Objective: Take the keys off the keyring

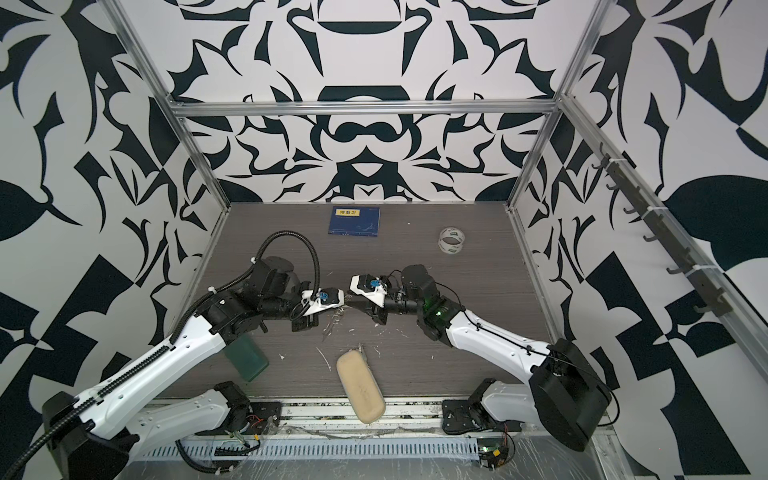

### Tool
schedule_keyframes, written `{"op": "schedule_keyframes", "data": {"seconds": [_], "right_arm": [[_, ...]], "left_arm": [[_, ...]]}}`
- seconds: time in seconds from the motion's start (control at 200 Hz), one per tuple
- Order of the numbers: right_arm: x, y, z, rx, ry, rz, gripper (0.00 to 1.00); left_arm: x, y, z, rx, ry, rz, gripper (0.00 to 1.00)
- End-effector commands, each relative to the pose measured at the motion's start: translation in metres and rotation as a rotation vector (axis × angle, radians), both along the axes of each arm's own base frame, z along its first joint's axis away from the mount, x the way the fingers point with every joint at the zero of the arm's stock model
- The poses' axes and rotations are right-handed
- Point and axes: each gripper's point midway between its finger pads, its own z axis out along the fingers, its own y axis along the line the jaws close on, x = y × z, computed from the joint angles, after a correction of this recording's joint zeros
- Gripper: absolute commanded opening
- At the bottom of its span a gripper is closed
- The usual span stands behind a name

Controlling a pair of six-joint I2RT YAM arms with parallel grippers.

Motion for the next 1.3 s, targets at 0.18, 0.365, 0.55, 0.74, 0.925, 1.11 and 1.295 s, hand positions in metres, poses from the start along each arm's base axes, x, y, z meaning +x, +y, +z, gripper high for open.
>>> {"op": "schedule_keyframes", "data": {"seconds": [0.18,0.365,0.55,0.74,0.925,1.11,1.295], "right_arm": [[-0.01,0.012,0.014,0.01,-0.019,0.058,0.28],[-0.013,0.012,0.008,-0.001,-0.015,0.061,0.28],[-0.012,0.015,0.007,-0.018,-0.021,0.074,0.28],[-0.015,0.016,0.002,-0.041,-0.02,0.091,0.26],[-0.022,0.015,-0.001,-0.051,-0.003,0.123,0.21],[-0.032,0.014,-0.004,-0.071,0.025,0.179,0.21],[-0.036,0.012,-0.013,-0.128,0.043,0.203,0.17]], "left_arm": [[-0.001,-0.005,0.002,-0.026,0.039,0.008,0.0],[-0.001,-0.009,0.004,-0.047,0.084,0.027,0.0],[0.001,-0.016,0.008,-0.09,0.121,0.046,0.0],[0.007,-0.02,0.018,-0.14,0.142,0.087,0.0],[0.005,-0.026,0.029,-0.2,0.141,0.067,0.0],[0.002,-0.028,0.036,-0.237,0.11,0.033,0.0],[0.001,-0.029,0.041,-0.244,0.099,0.024,0.0]]}}
